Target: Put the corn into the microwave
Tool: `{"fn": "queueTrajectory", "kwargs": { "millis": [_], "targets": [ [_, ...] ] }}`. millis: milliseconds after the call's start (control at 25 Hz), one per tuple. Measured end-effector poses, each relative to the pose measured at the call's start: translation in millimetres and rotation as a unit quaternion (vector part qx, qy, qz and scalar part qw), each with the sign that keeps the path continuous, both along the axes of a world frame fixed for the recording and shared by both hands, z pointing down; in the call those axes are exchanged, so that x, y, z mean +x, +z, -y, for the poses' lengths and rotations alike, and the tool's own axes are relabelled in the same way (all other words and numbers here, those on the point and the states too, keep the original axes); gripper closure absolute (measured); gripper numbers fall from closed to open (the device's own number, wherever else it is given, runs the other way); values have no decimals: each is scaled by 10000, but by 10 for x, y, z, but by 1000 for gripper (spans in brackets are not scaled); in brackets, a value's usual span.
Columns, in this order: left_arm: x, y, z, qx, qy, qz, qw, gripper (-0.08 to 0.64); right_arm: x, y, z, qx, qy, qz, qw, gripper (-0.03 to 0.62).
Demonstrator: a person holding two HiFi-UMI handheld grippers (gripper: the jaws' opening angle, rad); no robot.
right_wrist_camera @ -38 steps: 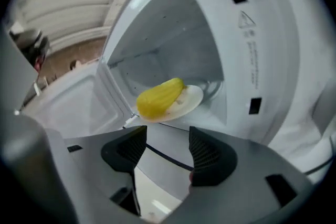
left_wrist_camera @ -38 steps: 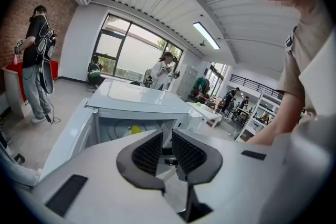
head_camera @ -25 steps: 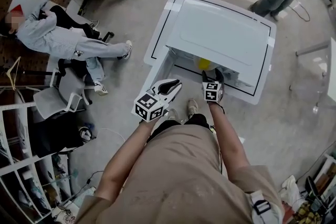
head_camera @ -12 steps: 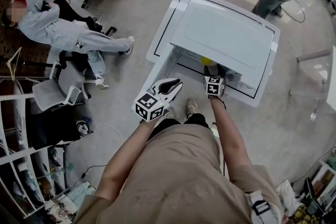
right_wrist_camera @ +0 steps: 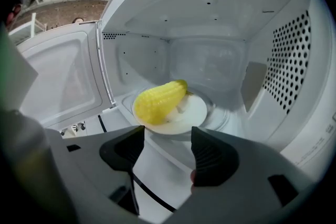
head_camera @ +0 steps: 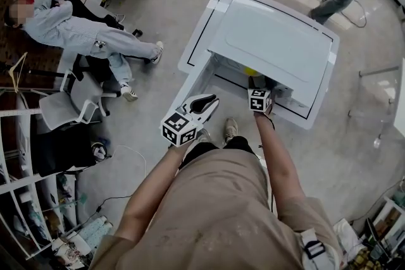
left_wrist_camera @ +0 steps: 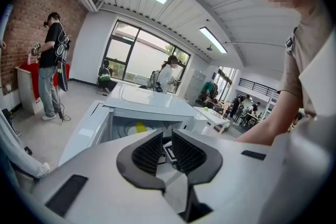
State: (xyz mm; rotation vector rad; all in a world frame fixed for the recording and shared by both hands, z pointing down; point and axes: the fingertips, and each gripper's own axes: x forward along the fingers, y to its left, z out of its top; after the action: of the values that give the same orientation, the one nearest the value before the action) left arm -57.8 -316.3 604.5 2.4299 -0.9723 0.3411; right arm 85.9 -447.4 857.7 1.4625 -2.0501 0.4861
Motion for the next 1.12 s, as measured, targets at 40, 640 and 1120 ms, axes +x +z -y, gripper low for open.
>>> {"fn": "queueTrajectory", "kwargs": {
  "millis": [40, 640, 1120],
  "targets": [
    [-2, 6, -1, 7, -2, -5, 10000, 518, -3, 6, 12, -2, -9, -4, 10000, 326],
    [-108, -140, 41, 197, 263, -211, 9992, 517, -17, -233, -72, -80, 89, 54, 9999, 326],
    [-426, -427, -270, 470, 758, -599, 9942, 518, -145, -1598, -1107, 220, 657, 1034, 9922, 327]
  ]
}}
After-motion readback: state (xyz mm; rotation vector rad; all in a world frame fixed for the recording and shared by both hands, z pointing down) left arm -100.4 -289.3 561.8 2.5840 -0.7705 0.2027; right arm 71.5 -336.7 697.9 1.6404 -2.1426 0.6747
